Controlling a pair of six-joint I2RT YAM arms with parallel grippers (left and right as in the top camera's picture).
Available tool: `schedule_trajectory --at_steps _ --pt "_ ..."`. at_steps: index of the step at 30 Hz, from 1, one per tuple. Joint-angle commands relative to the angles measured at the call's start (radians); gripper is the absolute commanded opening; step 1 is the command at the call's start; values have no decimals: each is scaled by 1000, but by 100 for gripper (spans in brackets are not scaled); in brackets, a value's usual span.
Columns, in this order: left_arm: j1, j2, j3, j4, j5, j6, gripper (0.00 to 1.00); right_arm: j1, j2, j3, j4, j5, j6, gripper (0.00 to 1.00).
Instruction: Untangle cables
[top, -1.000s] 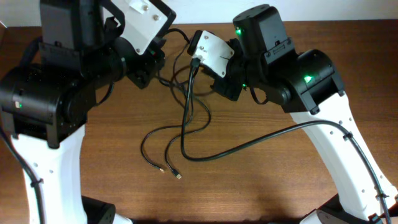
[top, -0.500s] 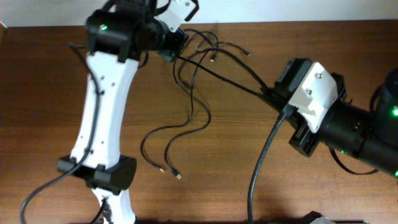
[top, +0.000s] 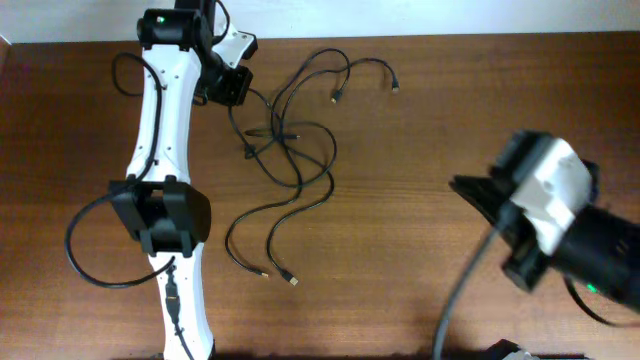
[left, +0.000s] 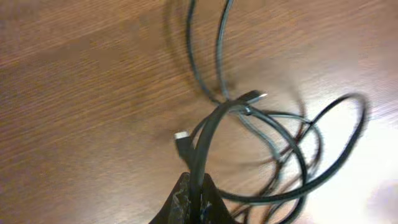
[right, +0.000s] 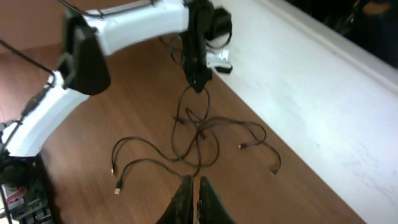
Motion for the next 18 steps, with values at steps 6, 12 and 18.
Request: schedule_trajectory --at_steps 6,12,18 --pt "-11 -496 312 -15 220 -104 0 2 305 -2 36 16 12 41" --pt "-11 -540 286 -65 220 -93 0 2 443 -2 218 16 -78 70" --pt "-11 -538 269 -67 220 -73 0 2 444 -2 246 16 -78 80"
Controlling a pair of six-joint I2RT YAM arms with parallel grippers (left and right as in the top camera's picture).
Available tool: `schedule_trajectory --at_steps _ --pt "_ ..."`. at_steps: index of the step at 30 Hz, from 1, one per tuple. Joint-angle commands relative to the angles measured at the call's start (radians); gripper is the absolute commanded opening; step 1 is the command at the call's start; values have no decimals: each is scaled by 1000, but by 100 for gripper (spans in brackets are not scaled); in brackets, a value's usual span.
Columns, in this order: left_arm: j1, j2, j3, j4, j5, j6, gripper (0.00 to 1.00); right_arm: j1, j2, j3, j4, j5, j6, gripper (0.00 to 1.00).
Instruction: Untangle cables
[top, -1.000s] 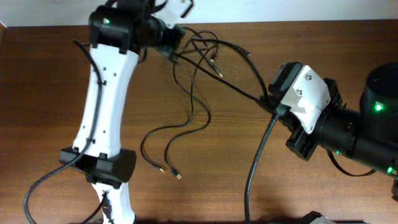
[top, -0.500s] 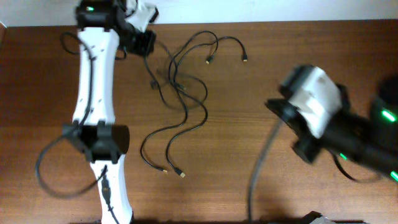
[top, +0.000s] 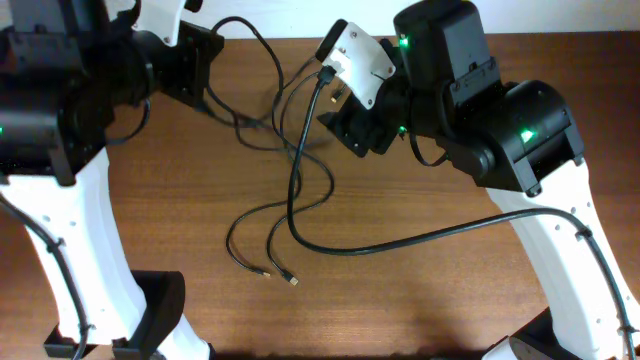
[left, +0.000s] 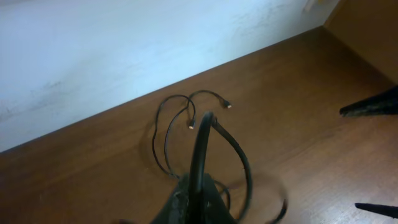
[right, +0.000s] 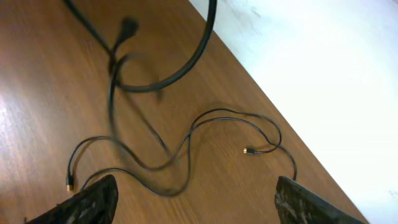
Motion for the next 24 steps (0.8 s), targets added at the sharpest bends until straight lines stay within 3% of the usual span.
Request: schedule_trajectory --at_steps 1,5,9,16,24 --pt "0 -34 14 0 7 14 0 2 2 5 0 4 -7 82" --pt "0 -34 14 -1 8 14 0 2 21 5 -1 -23 -6 83" --pt "0 -34 14 1 7 18 0 12 63 5 -44 -177 35 84" --pt "0 -21 14 7 -54 20 0 119 90 1 -57 -183 46 84" --pt "0 -21 14 -11 -45 21 0 147 265 -6 -12 -167 76 85"
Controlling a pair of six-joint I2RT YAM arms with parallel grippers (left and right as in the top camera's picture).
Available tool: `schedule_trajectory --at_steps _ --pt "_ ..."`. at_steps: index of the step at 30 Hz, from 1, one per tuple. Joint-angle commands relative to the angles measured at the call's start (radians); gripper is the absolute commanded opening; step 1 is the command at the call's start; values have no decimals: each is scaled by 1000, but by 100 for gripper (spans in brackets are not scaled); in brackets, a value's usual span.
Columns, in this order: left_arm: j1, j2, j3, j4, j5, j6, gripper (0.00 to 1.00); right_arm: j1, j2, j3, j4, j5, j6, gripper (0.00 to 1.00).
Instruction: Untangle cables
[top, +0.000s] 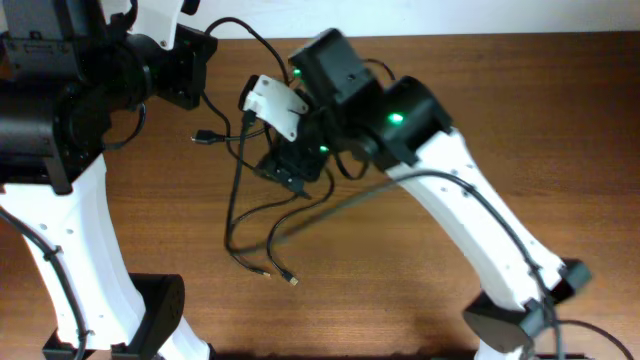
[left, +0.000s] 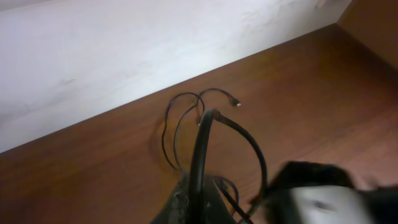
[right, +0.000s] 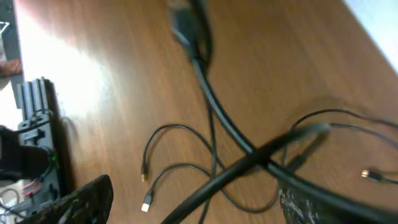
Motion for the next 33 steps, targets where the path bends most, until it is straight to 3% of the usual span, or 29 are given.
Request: schedule_trajectory --at_steps 1,2,4,8,11,16,19,21,24,26,28,29,31,33 --pt "0 -9 13 0 3 16 0 2 60 -6 15 1 15 85" --pt "0 -9 13 1 3 16 0 2 64 -6 16 1 14 83" --pt "0 -9 13 1 3 16 0 2 64 -6 25 5 14 4" --pt "0 -9 13 2 -10 16 0 2 11 19 2 10 14 4" --pt "1 6 13 16 -35 16 0 2 -165 117 -36 161 43 4" --pt "1 119 13 24 -55 16 0 2 -445 166 -97 222 97 4" --pt "2 137 16 38 -151 15 0 -2 -489 164 -226 409 153 4" --pt "11 99 47 59 -150 -22 0 -2 -484 156 -241 581 190 4" --pt "12 -23 80 53 -84 -56 0 -2 -467 153 -212 637 190 4" --pt "12 -103 80 32 -63 -56 10 -16 -452 153 -177 703 190 4" --pt "12 -168 79 0 -33 -56 7 -95 -436 153 -132 743 189 4" --pt "12 -191 80 -12 -19 -56 0 -153 -431 153 -107 741 190 4" --pt "12 -220 79 -36 -14 -55 4 -326 -417 153 -44 731 190 4" --pt "12 -219 79 -54 -14 -55 0 -491 -405 153 11 712 202 4"
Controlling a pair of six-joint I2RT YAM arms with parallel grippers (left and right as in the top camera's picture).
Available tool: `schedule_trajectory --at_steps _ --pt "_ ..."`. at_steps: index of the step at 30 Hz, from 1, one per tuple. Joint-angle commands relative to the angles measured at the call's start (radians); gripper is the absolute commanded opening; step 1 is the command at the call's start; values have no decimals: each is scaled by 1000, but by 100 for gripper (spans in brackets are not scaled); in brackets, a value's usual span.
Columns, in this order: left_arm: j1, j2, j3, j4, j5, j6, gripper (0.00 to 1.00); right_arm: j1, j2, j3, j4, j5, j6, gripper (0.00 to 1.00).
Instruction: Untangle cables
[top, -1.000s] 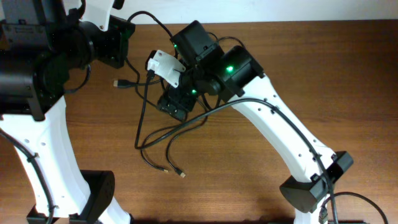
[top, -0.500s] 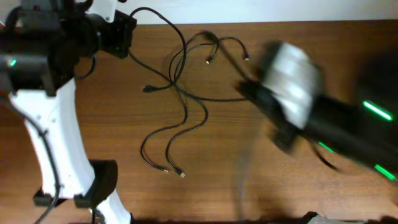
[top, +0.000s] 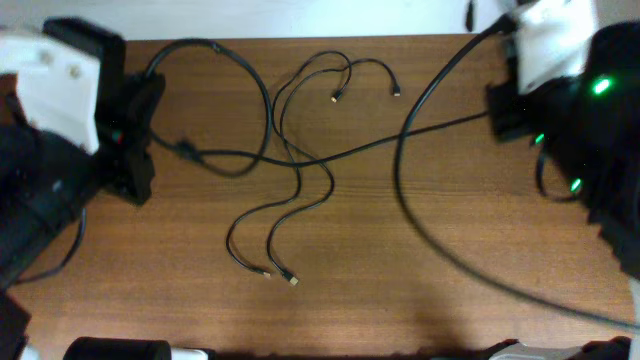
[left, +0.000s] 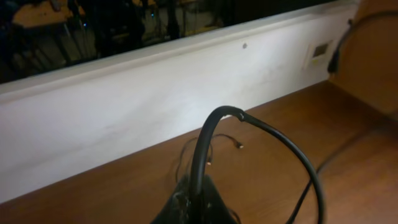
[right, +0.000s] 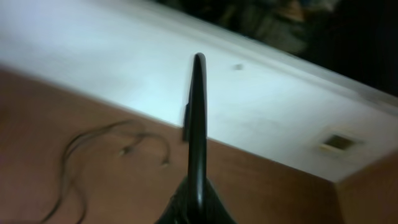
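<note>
A thick black cable (top: 330, 155) runs taut across the table from left to right, with a loop (top: 262, 95) at its left end. My left gripper (left: 196, 188) is shut on it; the cable arches up out of the fingers and falls to the right. My right gripper (right: 197, 190) is shut on the same cable's other end, which sticks straight up. In the overhead view the left gripper (top: 150, 85) is far left and the right gripper (top: 495, 112) far right. Thin black cables (top: 300, 195) lie loosely crossed beneath, mid-table.
The thin cables' plugs lie at the back (top: 336, 97) and at the front (top: 292, 282). A white wall (left: 124, 106) runs along the table's far edge. The right arm's own black lead (top: 405, 190) loops low over the right side.
My right gripper was open, low over the tangle at mid-table; now it is shut on the thick cable at the far right. The cable is stretched out between both grippers.
First my left gripper held the thick cable low over the tangle while the right one was shut and empty at the right. Then the left was higher with the cable and the right open over the tangle. Now both hold the cable, drawn apart.
</note>
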Motion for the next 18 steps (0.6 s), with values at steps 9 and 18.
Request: schedule_trajectory --at_steps 9,18 --pt "-197 342 -12 389 421 -89 0 -782 91 8 78 -595 93 4" --pt "-565 687 -11 648 93 -148 99 -779 98 8 60 -595 93 4"
